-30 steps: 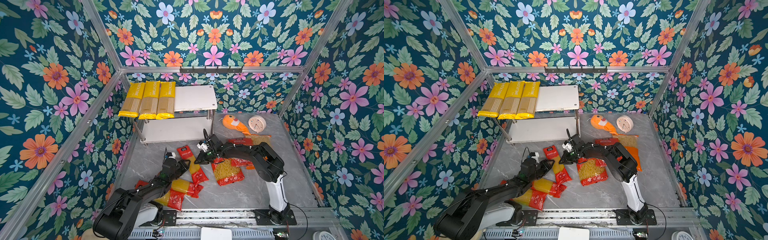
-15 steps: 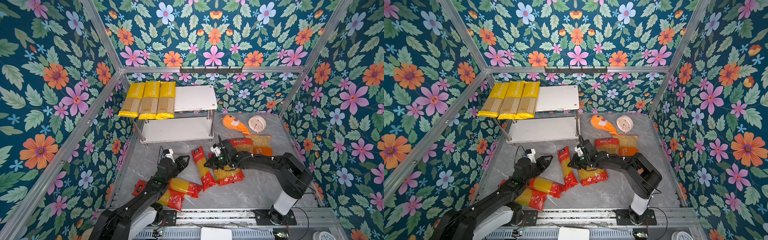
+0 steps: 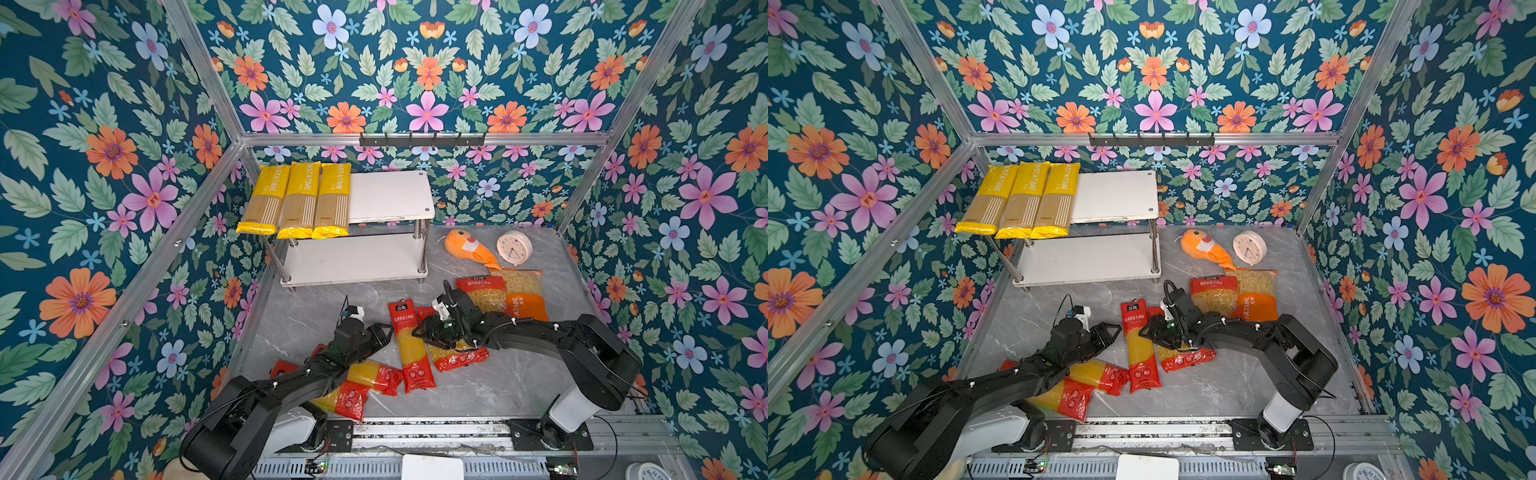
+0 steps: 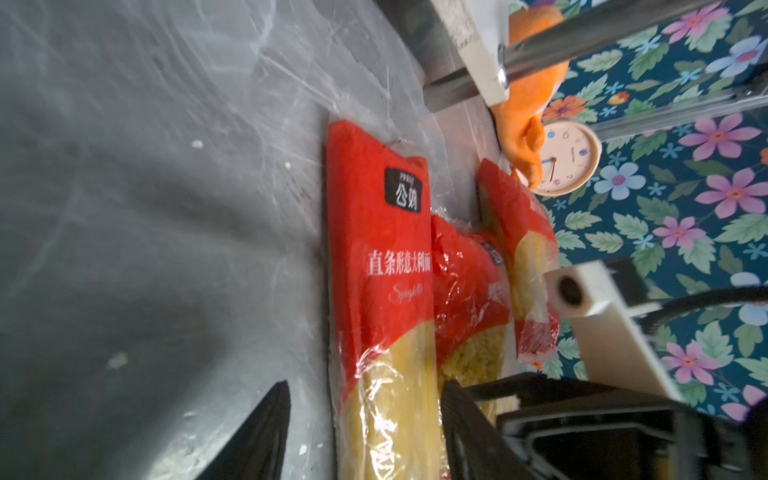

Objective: Place and organize the pasta boxes and bags onto the shelf

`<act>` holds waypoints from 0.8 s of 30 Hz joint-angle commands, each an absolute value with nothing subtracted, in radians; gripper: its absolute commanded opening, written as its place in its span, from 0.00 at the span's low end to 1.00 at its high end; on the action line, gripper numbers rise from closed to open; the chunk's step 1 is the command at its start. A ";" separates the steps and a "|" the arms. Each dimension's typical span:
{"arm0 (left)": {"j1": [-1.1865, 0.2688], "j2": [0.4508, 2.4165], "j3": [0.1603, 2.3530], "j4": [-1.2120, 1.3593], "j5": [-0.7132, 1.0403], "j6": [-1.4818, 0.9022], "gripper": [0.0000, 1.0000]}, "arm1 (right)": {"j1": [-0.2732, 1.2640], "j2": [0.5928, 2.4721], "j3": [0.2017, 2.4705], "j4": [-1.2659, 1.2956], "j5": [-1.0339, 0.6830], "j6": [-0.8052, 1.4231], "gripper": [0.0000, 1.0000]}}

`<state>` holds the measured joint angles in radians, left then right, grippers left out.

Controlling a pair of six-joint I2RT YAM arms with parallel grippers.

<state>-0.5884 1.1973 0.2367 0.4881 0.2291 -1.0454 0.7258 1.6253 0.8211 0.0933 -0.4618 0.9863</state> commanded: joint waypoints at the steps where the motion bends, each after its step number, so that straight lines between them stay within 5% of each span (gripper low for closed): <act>1: -0.609 1.231 0.236 0.557 0.199 -1.034 0.58 | 0.699 1.625 0.832 -0.028 -0.483 0.853 0.62; 18: -0.644 1.317 0.195 0.655 0.189 -1.046 0.53 | 0.722 1.857 0.871 0.220 -0.599 0.895 0.55; 24: -0.640 1.289 0.195 0.655 0.202 -1.043 0.43 | 0.722 1.885 0.797 0.529 -0.658 0.979 0.32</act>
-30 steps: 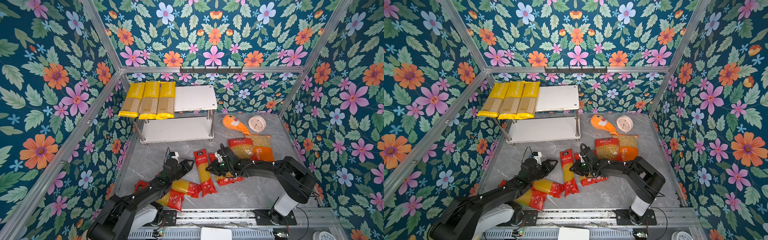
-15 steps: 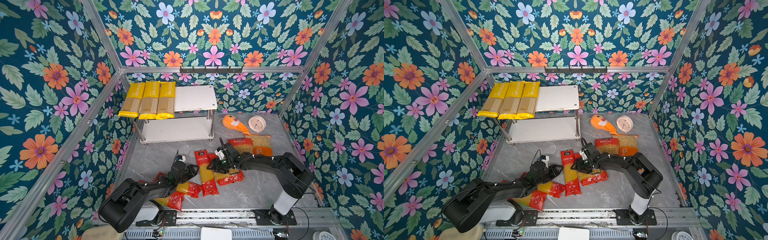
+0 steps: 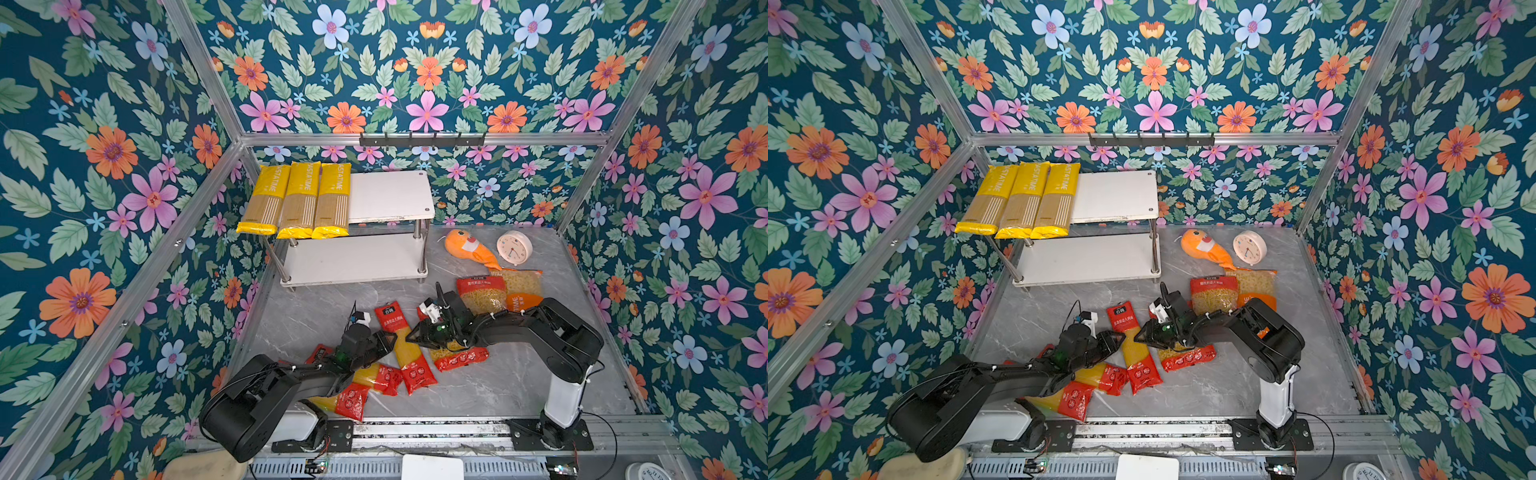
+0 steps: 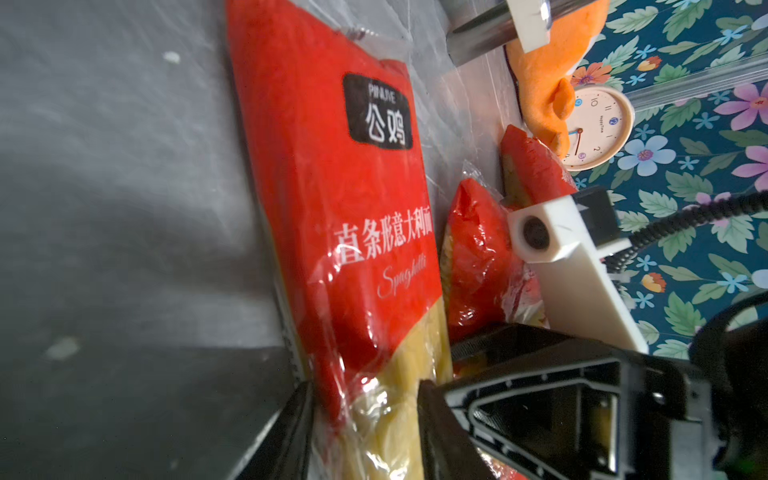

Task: Place and organize the pasta boxes and bags onto the shelf
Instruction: 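Lift the red spaghetti pack upright with both grippers above the table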

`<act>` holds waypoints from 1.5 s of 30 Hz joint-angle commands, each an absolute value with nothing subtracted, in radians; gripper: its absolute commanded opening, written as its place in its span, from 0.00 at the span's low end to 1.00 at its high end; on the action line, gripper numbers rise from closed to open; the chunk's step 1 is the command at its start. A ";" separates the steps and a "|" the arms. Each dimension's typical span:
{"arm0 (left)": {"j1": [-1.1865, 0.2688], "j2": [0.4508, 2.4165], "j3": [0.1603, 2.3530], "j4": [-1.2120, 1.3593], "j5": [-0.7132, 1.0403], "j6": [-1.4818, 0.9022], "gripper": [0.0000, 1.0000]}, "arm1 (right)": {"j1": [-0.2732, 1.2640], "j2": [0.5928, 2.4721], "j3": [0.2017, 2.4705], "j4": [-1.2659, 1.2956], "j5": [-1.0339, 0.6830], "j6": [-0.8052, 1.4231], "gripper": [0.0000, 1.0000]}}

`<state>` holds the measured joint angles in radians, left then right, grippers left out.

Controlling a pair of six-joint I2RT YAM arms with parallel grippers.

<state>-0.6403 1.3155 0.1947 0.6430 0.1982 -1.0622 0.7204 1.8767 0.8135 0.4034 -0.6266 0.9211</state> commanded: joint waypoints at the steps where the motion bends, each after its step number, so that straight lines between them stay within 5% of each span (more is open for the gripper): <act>1: -0.638 1.261 0.200 0.630 0.188 -1.039 0.43 | 0.724 1.881 0.794 0.533 -0.661 0.975 0.27; 15: -0.587 0.895 0.297 0.323 0.171 -0.872 0.52 | 0.721 1.701 0.744 0.518 -0.568 0.860 0.01; 25: -0.582 0.656 0.279 0.383 0.181 -0.785 0.72 | 0.736 1.459 0.708 0.529 -0.448 0.719 0.00; 45: -0.446 1.006 0.343 0.963 0.652 -0.967 0.76 | 0.805 1.280 0.841 0.542 -0.436 0.629 0.00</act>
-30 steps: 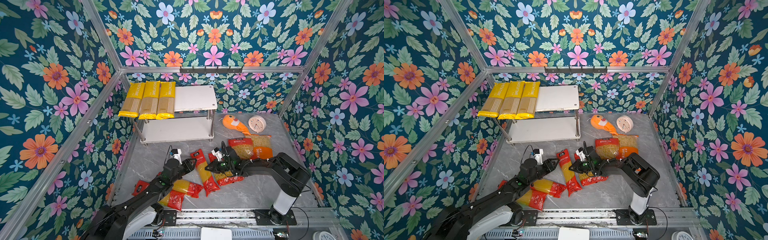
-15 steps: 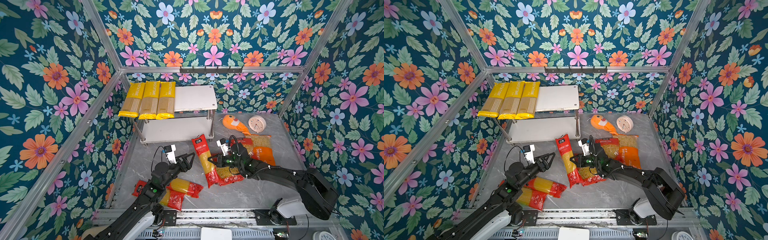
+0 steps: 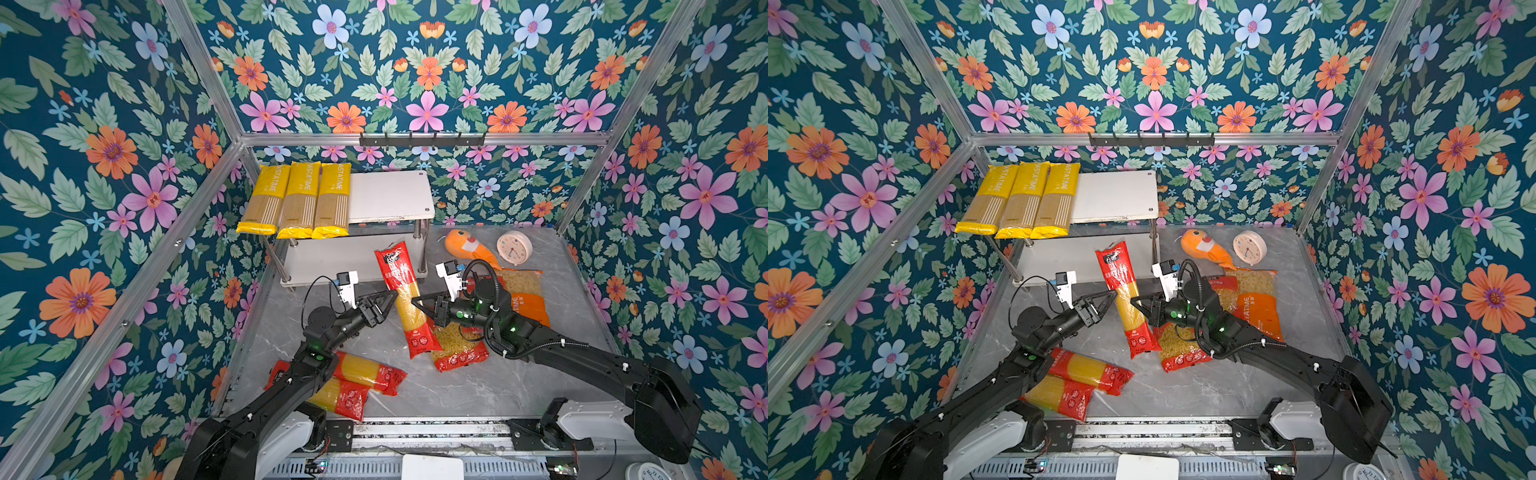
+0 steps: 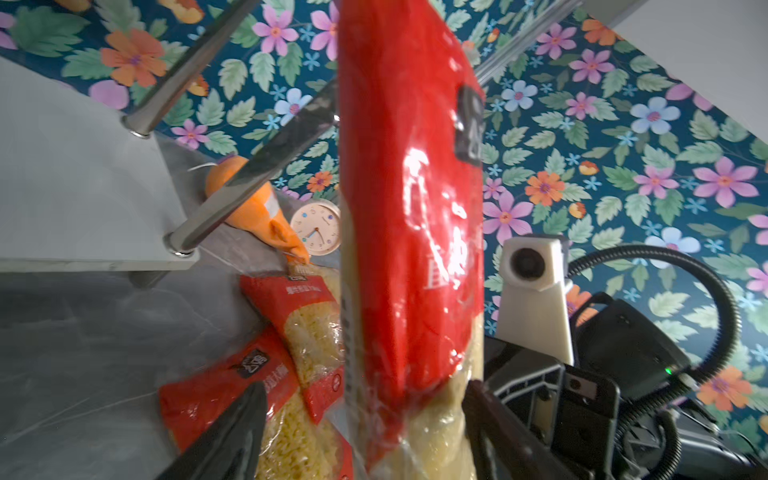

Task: Place and organize the pasta boxes and bags onto the shelf
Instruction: 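Lift the red spaghetti pack upright with both grippers above the table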

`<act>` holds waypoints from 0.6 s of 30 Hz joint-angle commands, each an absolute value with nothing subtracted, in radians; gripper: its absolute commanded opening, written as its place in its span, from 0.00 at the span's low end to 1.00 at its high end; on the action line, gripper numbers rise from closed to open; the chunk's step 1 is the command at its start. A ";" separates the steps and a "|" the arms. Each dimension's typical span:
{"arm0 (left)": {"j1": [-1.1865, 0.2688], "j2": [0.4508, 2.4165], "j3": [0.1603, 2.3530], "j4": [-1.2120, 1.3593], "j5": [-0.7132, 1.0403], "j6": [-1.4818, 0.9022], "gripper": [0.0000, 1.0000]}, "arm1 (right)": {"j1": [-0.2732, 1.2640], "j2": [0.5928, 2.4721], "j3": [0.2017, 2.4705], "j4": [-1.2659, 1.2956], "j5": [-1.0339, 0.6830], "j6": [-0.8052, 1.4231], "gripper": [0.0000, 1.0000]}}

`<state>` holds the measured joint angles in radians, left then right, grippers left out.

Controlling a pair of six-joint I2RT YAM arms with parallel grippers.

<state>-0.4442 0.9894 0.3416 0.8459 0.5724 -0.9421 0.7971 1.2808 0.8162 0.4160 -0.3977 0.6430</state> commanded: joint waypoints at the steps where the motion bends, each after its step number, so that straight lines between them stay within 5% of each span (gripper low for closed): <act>1: -0.446 1.011 0.341 0.987 0.657 -0.976 0.76 | 0.807 1.283 0.844 0.552 -0.444 0.638 0.00; 7: -0.446 1.033 0.360 1.032 0.666 -0.983 0.70 | 0.811 1.298 0.858 0.611 -0.483 0.691 0.00; 18: -0.462 1.035 0.364 1.074 0.654 -0.996 0.37 | 0.811 1.323 0.854 0.568 -0.467 0.721 0.02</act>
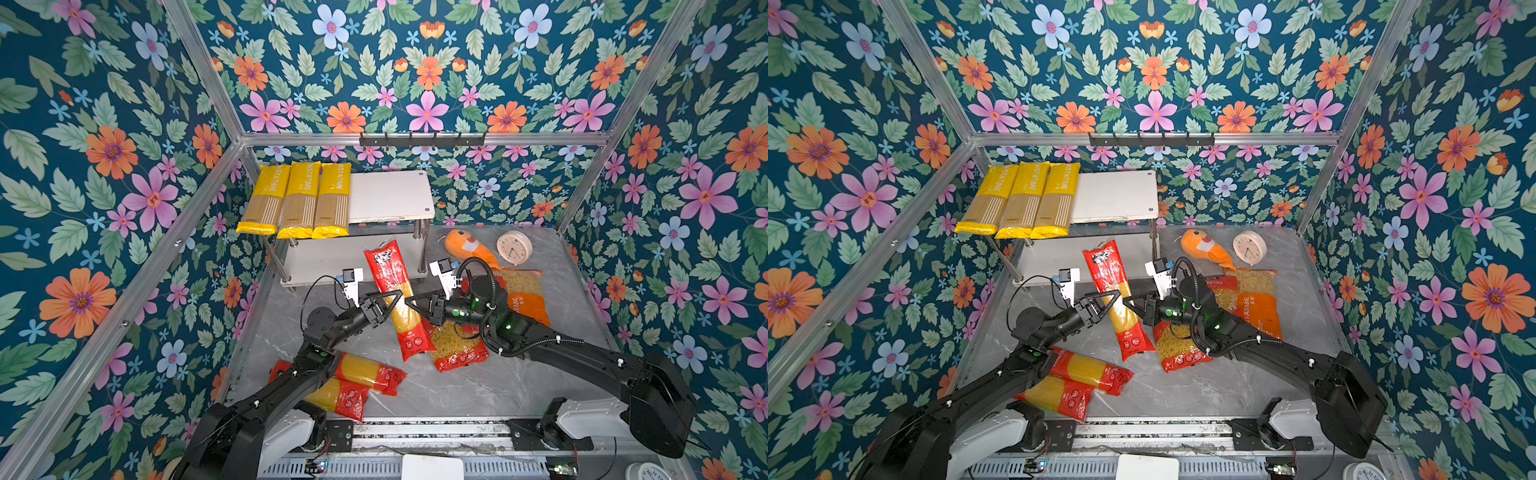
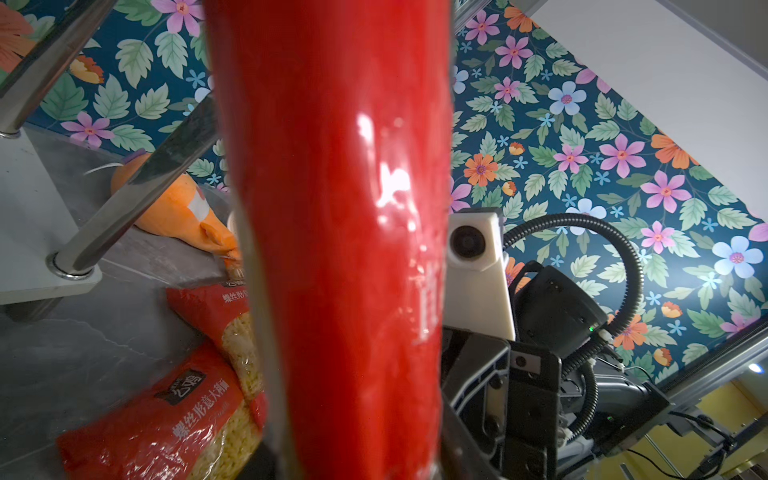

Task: Place and organize the pasta boxes and bags onto the shelf
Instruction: 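Lift the red spaghetti pack upright with both grippers above the table, then raise the upright red pack onto the shelf top with the right gripper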

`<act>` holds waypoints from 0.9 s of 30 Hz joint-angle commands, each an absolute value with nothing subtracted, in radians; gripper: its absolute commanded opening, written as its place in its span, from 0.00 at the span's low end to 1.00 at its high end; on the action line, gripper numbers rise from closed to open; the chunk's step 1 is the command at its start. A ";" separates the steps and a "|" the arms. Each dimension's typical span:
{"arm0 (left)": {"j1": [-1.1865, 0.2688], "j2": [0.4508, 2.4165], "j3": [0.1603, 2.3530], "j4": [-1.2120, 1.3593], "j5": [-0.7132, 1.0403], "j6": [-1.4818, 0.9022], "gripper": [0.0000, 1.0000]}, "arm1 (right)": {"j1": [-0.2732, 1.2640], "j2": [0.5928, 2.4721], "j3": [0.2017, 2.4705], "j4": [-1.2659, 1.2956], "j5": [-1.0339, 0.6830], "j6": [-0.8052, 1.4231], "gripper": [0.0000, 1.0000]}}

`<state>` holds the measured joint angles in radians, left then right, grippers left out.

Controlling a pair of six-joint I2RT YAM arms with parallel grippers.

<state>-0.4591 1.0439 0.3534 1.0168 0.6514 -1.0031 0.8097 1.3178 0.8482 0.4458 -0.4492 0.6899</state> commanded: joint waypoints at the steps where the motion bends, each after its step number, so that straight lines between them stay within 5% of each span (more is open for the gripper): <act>1: -0.462 1.032 0.368 1.071 0.654 -0.995 0.34 | 0.811 1.326 0.853 0.565 -0.465 0.727 0.04; 16: -0.441 0.988 0.577 0.783 0.600 -0.984 0.18 | 0.785 1.230 0.776 0.350 -0.524 0.709 0.60; 27: -0.428 1.048 0.675 0.772 0.631 -1.063 0.18 | 0.786 1.204 0.714 0.464 -0.578 0.735 0.58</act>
